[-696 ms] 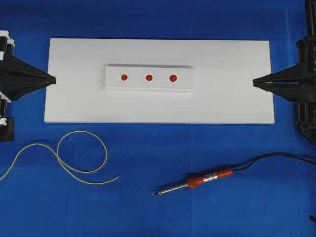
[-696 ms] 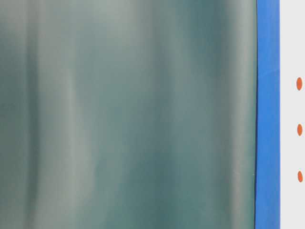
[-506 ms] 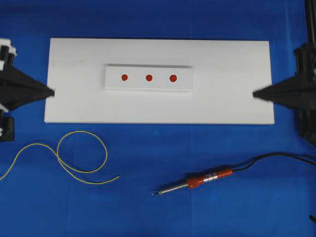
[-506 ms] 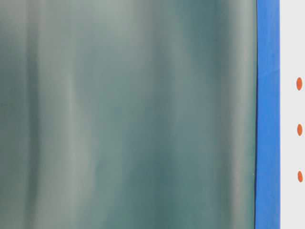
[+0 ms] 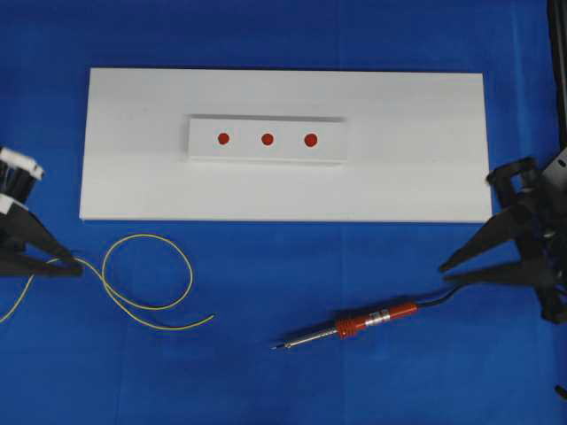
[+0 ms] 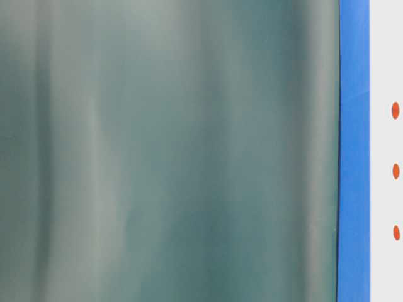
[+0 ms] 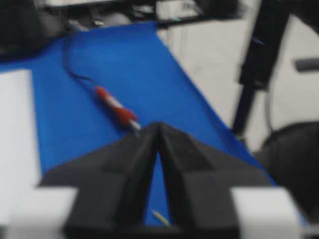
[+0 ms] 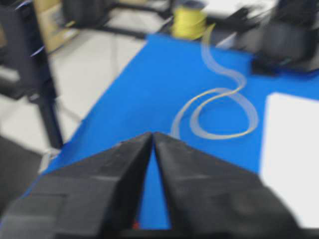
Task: Touch the tip of the soldering iron to the tip of the solder at the mark.
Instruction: 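Lower the left gripper to the yellow wire and the right to the iron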
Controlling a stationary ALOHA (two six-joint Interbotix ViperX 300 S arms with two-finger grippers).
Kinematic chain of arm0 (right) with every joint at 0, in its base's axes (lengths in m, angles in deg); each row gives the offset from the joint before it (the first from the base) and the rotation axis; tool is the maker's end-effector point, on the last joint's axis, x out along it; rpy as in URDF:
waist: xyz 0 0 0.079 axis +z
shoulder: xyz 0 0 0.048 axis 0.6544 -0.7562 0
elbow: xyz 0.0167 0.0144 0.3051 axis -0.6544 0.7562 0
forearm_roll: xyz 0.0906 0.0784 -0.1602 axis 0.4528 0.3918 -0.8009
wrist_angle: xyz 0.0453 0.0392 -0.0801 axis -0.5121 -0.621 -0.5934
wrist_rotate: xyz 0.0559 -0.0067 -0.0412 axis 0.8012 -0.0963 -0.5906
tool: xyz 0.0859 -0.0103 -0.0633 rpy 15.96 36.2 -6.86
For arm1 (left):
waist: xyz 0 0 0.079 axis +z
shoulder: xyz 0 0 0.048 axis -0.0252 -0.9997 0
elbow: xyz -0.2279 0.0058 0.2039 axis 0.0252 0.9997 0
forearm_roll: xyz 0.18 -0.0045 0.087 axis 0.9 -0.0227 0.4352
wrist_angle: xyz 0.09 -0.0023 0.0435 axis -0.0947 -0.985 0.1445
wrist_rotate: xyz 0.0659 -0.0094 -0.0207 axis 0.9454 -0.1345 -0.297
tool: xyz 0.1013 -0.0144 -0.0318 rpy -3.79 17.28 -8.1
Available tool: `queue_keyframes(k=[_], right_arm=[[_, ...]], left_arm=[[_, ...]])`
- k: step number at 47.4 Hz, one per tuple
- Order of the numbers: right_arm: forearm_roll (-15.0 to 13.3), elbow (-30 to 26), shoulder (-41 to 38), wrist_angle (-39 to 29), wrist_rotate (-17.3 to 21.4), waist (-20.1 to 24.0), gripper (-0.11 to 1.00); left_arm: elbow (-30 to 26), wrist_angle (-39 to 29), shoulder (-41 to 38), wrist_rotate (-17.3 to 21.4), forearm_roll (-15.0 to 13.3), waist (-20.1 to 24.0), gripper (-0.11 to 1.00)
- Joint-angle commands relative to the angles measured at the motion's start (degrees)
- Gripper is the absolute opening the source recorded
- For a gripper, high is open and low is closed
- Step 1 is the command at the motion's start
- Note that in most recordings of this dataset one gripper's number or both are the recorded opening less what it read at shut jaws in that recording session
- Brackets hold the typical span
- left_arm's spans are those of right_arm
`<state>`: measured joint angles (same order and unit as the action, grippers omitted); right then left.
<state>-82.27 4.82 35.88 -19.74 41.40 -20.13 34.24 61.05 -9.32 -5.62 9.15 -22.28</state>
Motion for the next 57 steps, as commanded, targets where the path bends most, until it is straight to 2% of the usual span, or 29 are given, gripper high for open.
queue_keyframes(k=[1,9,11,13,20,30,35,43,57], right_arm=[[0.26,-1.93,-3.16,1.05,0.88,1.32,0.28],[3.69,-2.55,-9.40,1.14,1.85,2.99,0.76],[4.22,-2.72,-10.99,1.14,1.85,3.60,0.84],[4.75,-2.72,-12.39,1.23,1.85,4.22,0.86],[7.21,-1.23,-18.11,4.39,1.85,6.42,0.84],[9.32,0.88,-28.21,14.85,1.85,8.79,0.84],[10.63,0.44,-33.66,18.63,1.85,10.11,0.84],[14.24,-0.18,-42.01,23.82,1.85,10.81,0.84],[17.31,-1.58,-49.66,29.27,1.76,11.34,0.84]], left_arm=[[-0.44,1.05,-2.11,-0.35,0.09,-2.37,0.19],[-0.44,1.05,-7.65,-1.93,0.00,-4.39,0.70],[-0.35,1.14,-9.32,-2.72,0.00,-4.57,0.81],[-0.18,1.32,-10.99,-3.43,0.09,-4.75,0.88],[1.58,5.19,-17.58,-4.13,0.09,-6.33,0.85],[4.48,18.46,-28.48,-4.22,0.00,-8.09,0.84],[4.04,22.24,-33.49,-4.13,0.09,-8.09,0.84],[1.67,24.79,-41.92,-4.13,0.00,-8.09,0.83],[-0.70,27.42,-51.24,-4.13,-0.18,-8.09,0.83]])
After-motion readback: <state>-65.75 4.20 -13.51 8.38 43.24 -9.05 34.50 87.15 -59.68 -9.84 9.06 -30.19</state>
